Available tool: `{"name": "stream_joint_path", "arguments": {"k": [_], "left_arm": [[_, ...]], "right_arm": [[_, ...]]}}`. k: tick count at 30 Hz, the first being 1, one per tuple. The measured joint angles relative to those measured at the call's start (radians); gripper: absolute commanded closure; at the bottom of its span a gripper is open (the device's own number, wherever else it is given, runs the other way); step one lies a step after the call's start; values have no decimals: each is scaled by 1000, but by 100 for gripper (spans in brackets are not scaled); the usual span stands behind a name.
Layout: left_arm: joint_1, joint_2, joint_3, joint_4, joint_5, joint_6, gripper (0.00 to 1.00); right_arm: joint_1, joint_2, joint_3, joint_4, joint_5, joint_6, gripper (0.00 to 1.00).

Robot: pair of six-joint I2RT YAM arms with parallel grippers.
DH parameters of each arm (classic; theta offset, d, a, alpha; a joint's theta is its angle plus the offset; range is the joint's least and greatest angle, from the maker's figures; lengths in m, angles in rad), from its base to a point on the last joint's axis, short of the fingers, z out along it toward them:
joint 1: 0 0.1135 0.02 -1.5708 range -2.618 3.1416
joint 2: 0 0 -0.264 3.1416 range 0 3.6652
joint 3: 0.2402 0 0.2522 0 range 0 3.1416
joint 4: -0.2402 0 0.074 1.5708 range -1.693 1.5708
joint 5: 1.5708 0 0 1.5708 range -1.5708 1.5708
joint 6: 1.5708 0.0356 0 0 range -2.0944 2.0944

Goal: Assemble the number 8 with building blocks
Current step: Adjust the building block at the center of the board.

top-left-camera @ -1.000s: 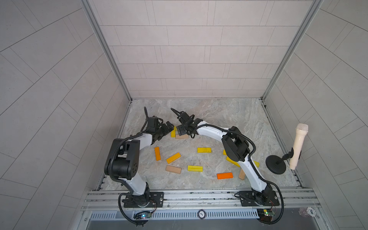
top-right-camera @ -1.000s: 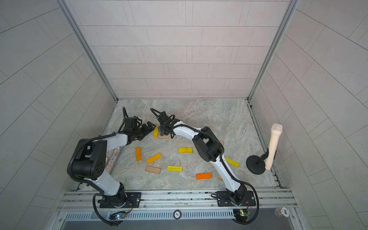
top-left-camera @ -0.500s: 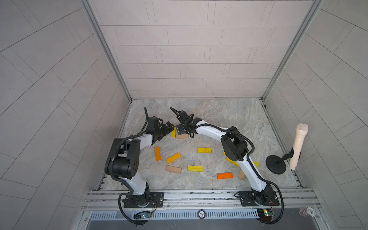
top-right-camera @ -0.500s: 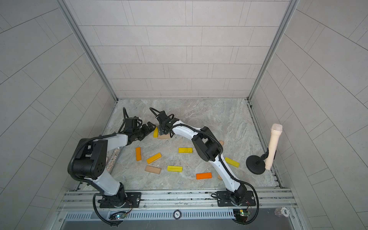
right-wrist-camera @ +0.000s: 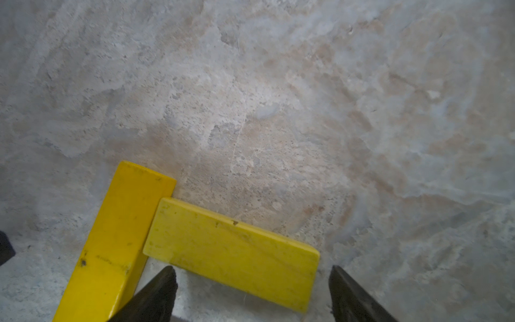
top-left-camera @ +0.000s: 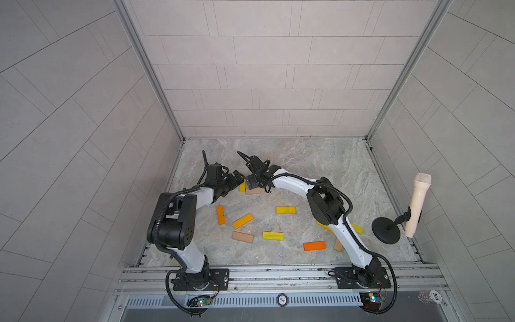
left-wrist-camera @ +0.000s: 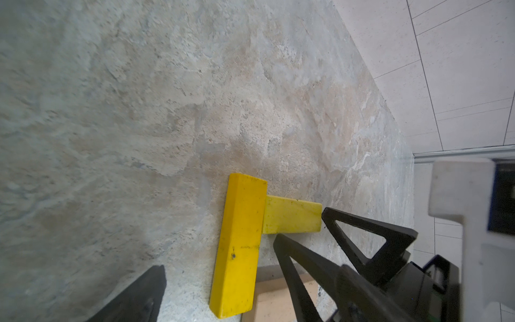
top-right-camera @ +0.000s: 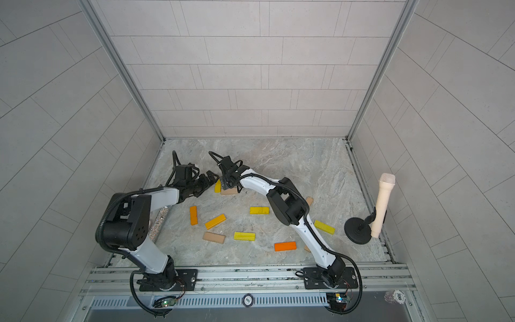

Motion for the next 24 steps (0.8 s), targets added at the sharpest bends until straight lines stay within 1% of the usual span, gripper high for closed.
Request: {"name": "stream_joint_path", "arguments": {"k": [24], "left_arm": [[0,6,-6,21,5,1,0]], "right_arm": [[0,14,38,-14,0,6,13]]}}
